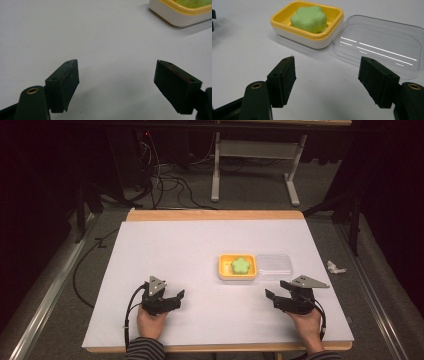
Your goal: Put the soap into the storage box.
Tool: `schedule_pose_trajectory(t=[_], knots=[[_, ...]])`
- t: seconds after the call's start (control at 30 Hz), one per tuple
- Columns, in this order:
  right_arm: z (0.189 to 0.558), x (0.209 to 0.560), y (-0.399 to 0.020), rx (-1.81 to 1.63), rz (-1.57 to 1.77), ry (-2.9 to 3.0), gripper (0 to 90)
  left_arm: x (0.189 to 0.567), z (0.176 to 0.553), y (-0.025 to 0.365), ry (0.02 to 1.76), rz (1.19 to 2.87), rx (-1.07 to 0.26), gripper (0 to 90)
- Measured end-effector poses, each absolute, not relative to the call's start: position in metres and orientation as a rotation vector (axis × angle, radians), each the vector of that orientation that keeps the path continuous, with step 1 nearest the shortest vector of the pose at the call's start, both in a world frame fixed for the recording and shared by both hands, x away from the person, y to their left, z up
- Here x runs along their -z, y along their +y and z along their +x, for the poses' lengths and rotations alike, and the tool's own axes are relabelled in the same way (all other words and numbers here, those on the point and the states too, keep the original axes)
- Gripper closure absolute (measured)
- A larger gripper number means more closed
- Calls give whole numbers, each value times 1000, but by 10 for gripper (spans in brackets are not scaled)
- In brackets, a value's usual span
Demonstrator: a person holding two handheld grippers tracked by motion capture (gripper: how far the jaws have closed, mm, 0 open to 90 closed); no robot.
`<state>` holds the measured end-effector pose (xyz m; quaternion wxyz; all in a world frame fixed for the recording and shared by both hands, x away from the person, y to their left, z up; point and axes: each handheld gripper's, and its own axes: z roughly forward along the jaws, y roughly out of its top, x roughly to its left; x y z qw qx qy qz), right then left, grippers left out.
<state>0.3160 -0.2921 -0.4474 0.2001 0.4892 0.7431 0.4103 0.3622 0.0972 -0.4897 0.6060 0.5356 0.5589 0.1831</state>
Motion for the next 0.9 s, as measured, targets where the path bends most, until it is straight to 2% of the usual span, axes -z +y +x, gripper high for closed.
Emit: schedule_pose_trajectory(t=[0.9], knots=[[324,474,-272,-1041,1376,2127,312,490,363,97,1298,1237,-424,206]])
